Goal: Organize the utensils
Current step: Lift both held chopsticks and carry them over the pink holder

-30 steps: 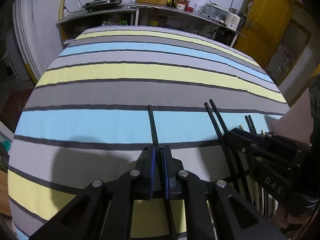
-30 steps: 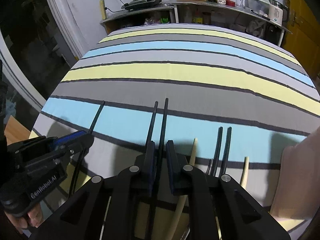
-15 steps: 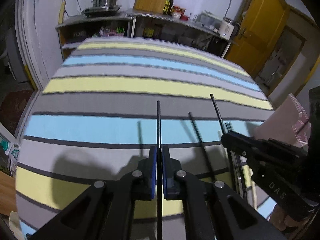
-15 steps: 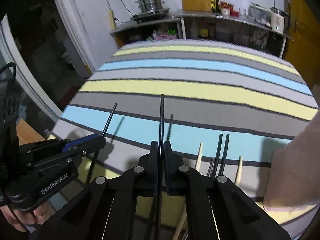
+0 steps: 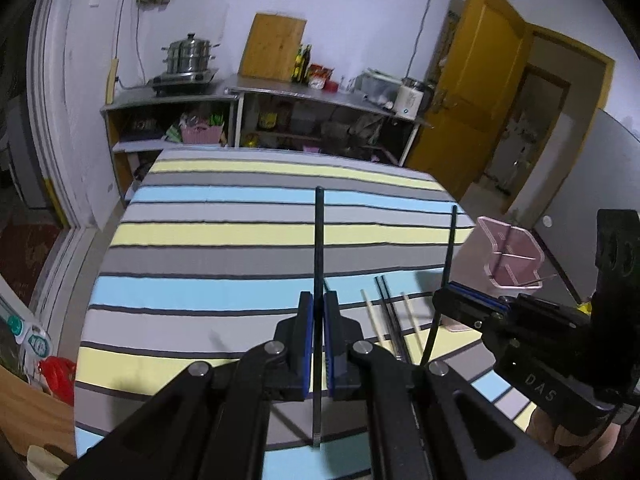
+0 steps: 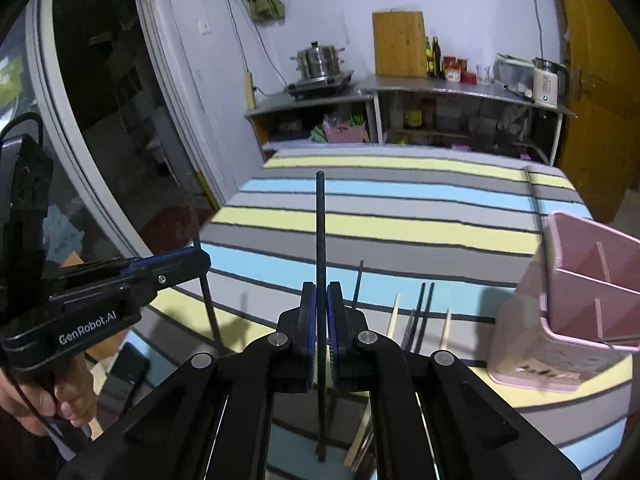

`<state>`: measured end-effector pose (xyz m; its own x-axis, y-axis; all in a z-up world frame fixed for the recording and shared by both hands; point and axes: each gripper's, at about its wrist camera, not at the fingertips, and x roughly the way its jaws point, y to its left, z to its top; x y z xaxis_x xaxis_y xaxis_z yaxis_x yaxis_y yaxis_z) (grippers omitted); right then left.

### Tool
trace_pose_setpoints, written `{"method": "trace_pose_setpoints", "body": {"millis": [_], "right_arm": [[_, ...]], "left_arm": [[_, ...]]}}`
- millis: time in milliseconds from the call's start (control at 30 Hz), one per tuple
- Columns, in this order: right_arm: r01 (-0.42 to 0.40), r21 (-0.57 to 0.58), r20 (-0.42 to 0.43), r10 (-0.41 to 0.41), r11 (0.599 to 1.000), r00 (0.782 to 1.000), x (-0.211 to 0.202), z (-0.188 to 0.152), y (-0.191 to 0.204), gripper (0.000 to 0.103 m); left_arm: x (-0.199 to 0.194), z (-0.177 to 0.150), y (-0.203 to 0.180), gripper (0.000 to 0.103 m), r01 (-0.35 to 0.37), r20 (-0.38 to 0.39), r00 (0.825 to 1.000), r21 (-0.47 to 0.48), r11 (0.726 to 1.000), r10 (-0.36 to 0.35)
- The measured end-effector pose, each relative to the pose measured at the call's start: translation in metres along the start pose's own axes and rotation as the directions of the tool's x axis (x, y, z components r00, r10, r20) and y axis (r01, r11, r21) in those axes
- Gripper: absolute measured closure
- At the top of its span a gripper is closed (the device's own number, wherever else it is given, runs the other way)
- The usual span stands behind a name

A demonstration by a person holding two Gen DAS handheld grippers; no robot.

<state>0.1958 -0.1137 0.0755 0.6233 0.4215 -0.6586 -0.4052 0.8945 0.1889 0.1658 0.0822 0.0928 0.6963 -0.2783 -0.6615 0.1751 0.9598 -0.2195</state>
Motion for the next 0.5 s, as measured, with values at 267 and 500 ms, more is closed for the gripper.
{"method": "trace_pose_setpoints", "body": {"millis": [267, 500], "right_arm": [[-0.005, 0.03, 0.077, 0.003, 1.0, 0.997, -0.046, 0.0, -0.01, 0.098], [0.016, 0.068, 0.139, -0.026, 0.998, 0.99, -0.085, 0.0, -0.03, 0.098]], "left_arm": [[-0.027, 0.009, -0.023, 0.098, 0.047, 0.039, 0.998, 0.031, 0.998, -0.048], [-0.029, 0.02, -0.052, 0.098, 0.119, 0.027, 0.992, 0.065, 0.991, -0.121]]}}
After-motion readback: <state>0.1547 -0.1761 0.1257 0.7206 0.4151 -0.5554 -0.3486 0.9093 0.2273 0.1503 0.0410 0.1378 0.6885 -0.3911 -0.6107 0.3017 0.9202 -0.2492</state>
